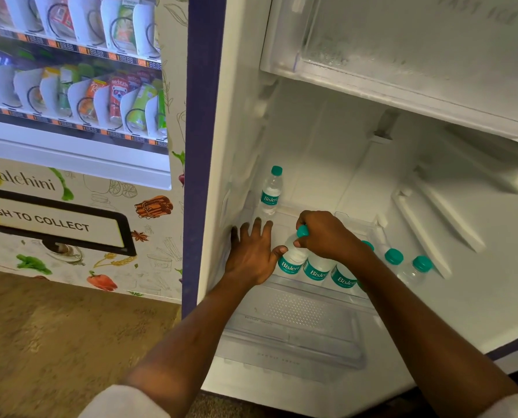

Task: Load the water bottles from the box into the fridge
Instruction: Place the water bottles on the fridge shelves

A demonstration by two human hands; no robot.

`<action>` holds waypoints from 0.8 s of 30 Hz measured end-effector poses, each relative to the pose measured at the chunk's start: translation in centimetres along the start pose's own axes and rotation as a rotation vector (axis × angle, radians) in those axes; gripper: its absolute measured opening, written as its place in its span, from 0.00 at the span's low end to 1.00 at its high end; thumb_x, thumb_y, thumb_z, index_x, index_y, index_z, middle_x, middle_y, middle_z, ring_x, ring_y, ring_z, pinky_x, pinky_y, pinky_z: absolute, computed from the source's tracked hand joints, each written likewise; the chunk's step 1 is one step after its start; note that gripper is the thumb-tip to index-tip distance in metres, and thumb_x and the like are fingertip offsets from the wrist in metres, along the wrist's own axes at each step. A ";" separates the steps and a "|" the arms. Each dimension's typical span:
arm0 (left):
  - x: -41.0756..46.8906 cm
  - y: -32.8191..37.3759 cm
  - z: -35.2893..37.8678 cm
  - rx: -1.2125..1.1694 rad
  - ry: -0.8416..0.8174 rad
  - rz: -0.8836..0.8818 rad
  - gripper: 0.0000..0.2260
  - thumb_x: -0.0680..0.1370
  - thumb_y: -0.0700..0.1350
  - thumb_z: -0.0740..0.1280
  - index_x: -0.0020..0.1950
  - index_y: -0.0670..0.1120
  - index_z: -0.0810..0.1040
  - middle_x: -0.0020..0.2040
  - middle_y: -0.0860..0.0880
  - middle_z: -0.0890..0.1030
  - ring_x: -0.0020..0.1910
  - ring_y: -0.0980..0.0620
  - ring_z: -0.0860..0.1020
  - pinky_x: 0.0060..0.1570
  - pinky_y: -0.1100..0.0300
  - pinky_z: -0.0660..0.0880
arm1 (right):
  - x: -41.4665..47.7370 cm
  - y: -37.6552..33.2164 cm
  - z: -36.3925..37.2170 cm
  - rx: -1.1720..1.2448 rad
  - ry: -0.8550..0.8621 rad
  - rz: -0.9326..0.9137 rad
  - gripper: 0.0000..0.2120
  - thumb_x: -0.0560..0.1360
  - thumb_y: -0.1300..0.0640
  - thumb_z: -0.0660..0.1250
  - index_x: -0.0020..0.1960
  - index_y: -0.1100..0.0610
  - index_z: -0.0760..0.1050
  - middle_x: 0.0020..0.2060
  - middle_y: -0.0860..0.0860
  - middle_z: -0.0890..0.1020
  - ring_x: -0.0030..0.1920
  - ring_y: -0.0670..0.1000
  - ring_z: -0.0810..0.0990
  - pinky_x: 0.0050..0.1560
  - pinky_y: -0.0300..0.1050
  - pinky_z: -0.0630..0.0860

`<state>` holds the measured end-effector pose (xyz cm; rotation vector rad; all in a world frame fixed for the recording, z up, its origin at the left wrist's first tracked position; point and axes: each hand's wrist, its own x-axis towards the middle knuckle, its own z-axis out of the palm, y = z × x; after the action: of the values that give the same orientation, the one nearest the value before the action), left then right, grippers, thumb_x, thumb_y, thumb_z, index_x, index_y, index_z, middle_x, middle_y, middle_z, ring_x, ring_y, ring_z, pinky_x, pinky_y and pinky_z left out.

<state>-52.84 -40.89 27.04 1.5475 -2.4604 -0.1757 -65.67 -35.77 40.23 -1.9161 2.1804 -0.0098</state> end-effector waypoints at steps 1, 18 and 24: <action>0.0 0.0 0.0 -0.001 0.004 0.003 0.33 0.77 0.66 0.44 0.78 0.50 0.50 0.78 0.45 0.54 0.75 0.38 0.55 0.73 0.38 0.51 | 0.1 0.1 0.0 -0.006 -0.006 -0.004 0.20 0.75 0.51 0.70 0.63 0.57 0.71 0.59 0.55 0.77 0.52 0.51 0.75 0.51 0.39 0.70; -0.2 0.0 -0.4 -0.056 0.000 -0.003 0.33 0.77 0.66 0.45 0.77 0.49 0.51 0.78 0.45 0.55 0.75 0.39 0.55 0.73 0.39 0.51 | 10.0 -2.6 -2.6 0.041 0.284 -0.125 0.23 0.77 0.52 0.66 0.68 0.60 0.67 0.62 0.61 0.70 0.54 0.58 0.77 0.53 0.44 0.74; -0.4 0.0 -0.5 -0.079 0.009 -0.005 0.32 0.78 0.65 0.47 0.77 0.48 0.52 0.78 0.44 0.55 0.75 0.38 0.56 0.73 0.39 0.52 | 15.5 -2.2 -1.9 -0.004 0.217 -0.089 0.27 0.77 0.58 0.66 0.73 0.60 0.61 0.64 0.63 0.69 0.60 0.63 0.73 0.60 0.53 0.74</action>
<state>-52.50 -40.52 27.44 1.5188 -2.4117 -0.2631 -65.62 -51.54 39.73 -2.1004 2.2253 -0.2392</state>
